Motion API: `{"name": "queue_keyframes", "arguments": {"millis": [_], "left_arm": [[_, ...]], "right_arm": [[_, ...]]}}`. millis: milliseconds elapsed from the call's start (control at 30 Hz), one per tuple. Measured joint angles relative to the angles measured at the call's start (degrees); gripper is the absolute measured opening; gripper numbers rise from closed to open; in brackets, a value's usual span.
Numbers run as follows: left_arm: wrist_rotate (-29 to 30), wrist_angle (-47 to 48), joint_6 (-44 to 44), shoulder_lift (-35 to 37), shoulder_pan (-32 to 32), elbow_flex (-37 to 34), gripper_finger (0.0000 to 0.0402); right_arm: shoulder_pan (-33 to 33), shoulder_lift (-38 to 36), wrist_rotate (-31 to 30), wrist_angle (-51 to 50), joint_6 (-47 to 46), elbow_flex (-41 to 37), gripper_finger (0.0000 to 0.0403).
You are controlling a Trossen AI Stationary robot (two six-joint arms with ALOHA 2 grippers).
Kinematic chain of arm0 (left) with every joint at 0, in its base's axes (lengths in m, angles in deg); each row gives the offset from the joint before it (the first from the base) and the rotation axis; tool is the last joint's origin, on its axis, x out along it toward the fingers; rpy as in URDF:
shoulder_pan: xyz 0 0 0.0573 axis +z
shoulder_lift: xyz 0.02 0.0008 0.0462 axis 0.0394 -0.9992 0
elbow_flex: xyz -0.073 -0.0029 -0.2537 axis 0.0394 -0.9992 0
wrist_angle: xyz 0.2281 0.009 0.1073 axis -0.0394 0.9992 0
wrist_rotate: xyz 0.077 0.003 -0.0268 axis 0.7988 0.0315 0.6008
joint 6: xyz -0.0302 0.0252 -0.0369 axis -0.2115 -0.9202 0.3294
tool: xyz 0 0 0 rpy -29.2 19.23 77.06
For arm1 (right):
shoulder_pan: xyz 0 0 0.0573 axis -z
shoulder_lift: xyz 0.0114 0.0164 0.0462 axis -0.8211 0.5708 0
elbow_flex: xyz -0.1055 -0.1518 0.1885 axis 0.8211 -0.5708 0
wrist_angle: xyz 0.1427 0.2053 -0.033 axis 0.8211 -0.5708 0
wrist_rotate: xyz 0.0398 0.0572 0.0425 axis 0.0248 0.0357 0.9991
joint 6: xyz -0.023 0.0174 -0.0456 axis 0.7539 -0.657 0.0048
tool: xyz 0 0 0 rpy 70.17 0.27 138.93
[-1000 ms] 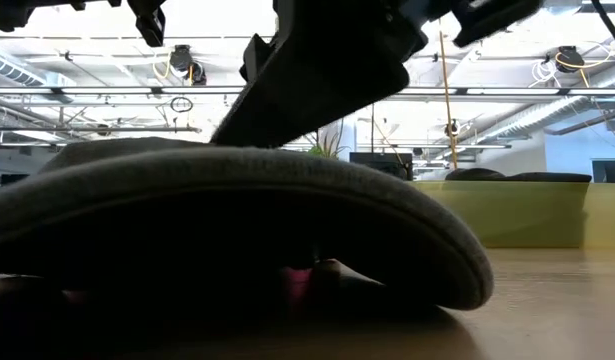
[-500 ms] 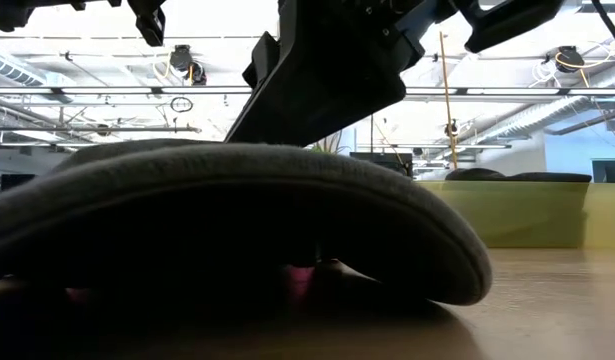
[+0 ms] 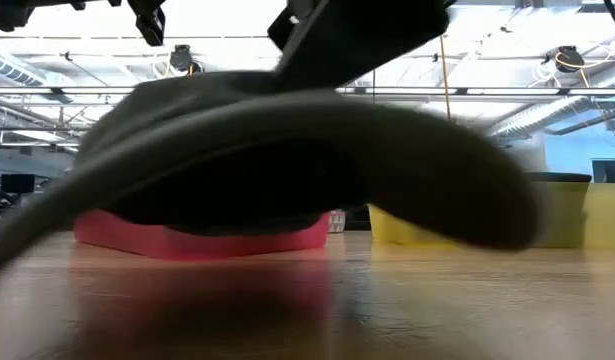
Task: Pick & Place hat
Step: Put the black cap into the yellow bin
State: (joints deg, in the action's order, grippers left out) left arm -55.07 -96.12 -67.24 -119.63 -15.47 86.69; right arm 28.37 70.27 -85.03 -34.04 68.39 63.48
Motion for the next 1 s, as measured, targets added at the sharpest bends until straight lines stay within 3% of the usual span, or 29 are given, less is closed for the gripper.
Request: {"name": "queue_keyframes", "arguments": {"millis": [467,800,1000], "left_arm": [[0.0,-0.1,0.2,0.0,0.0,0.0,0.0108],[0.0,-0.1,0.4,0.0,0.0,0.0,0.0108],[0.0,-0.2,0.4,0.0,0.0,0.0,0.0108]], "right_arm": [[-3.0,-8.4,-0.4,-13.8,-6.7,0.0,0.0004],[-2.9,-14.1,-10.9,-24.0,-19.6,0.0,0.0004],[-2.9,-15.1,-12.3,-29.1,-26.0,0.0,0.0004]]}}
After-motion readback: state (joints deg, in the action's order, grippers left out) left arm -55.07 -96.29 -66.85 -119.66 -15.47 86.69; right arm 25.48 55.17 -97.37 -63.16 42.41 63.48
